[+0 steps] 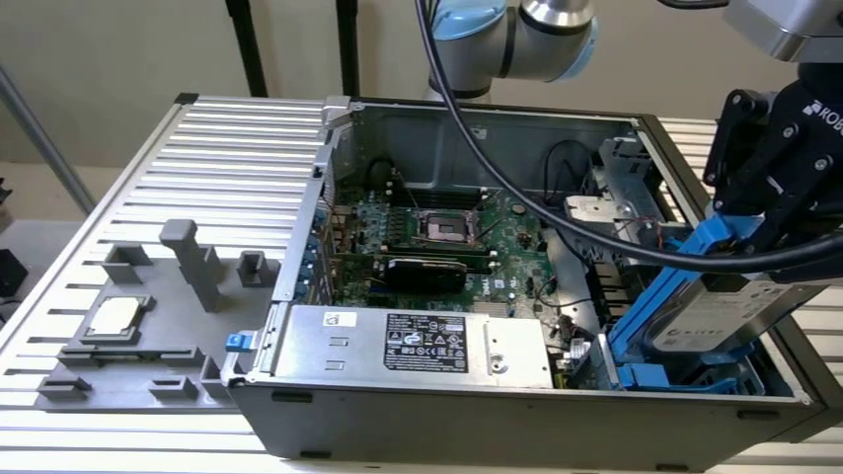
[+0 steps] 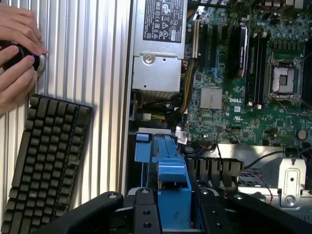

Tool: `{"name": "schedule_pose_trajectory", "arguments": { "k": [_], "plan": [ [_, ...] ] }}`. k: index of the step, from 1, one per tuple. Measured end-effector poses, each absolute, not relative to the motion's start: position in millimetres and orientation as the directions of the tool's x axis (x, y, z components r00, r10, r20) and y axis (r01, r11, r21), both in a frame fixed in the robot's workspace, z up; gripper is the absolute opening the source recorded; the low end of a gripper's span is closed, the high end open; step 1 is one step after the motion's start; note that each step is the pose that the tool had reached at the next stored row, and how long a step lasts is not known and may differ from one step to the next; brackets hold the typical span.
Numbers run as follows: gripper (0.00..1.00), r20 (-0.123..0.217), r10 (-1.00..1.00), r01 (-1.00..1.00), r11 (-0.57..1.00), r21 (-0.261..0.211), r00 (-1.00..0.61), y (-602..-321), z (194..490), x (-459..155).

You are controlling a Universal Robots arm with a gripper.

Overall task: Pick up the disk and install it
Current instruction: 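Insert the disk into the insertion slot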

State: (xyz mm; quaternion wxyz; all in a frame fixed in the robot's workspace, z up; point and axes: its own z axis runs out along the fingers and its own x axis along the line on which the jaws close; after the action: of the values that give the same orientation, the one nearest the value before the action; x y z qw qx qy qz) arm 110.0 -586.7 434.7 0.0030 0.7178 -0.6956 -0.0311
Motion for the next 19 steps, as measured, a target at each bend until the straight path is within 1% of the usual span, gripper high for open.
{"name": "schedule_pose_trajectory", "arguments": {
  "k": [19],
  "plan": [
    [0.32, -0.040, -0.999, -0.998, -0.032, 0.048, 0.031, -586.4, 425.9, 106.0]
  ]
}}
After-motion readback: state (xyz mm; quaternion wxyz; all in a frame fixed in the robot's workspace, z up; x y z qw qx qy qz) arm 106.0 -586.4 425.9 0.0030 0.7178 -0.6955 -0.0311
